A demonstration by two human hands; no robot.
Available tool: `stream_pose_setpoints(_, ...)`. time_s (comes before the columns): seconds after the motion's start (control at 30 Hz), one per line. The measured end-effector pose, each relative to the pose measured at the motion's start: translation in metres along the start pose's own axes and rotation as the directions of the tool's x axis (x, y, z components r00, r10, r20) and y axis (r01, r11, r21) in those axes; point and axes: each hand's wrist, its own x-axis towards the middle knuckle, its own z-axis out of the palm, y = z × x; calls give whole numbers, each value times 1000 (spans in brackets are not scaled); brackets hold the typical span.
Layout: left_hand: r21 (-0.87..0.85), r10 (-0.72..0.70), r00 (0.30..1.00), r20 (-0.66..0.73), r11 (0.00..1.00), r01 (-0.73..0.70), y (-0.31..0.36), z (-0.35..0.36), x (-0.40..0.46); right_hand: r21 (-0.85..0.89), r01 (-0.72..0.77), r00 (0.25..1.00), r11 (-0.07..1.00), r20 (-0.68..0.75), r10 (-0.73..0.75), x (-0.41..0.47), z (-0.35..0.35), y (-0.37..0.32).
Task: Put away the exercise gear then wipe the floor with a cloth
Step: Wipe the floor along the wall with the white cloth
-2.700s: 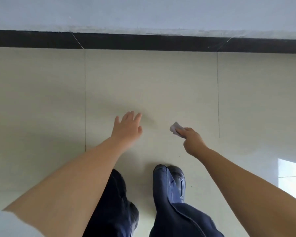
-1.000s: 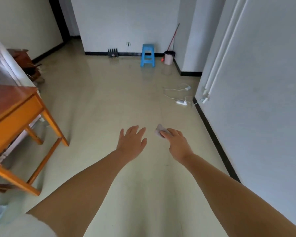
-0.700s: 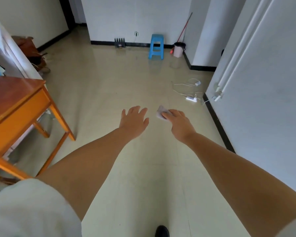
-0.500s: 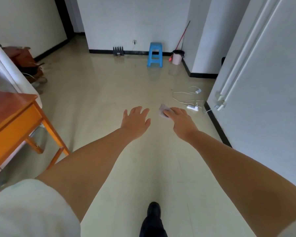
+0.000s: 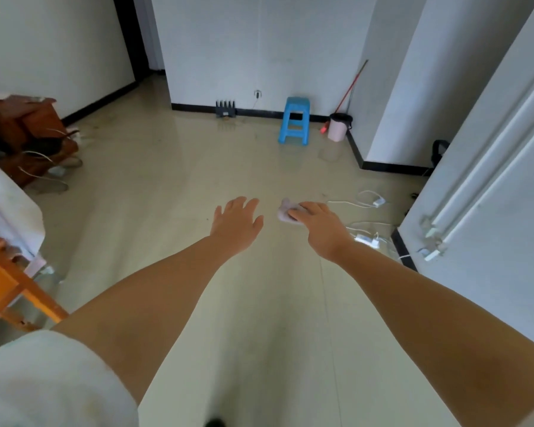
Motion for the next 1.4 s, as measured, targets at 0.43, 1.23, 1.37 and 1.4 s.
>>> stream_pose_setpoints(0.43, -26, 127, 990, 55, 992, -125, -50, 47, 362, 64, -243, 969, 968, -25, 245, 297, 53, 156)
stream_pose_setpoints(1.23, -37, 31, 984, 178, 999, -25, -27, 168, 981, 105, -158, 987, 982, 5, 159, 822, 123, 525)
stream_pose_setpoints(1.37, -44, 44, 986, 158, 998, -38, -39, 181, 1099, 117, -157, 986, 981, -43, 163, 925, 139, 582)
stream_pose_setpoints(1.4, -44, 56, 985, 162, 998, -50, -40, 183, 1128, 137, -173, 982, 975, -47, 181, 949, 144, 597)
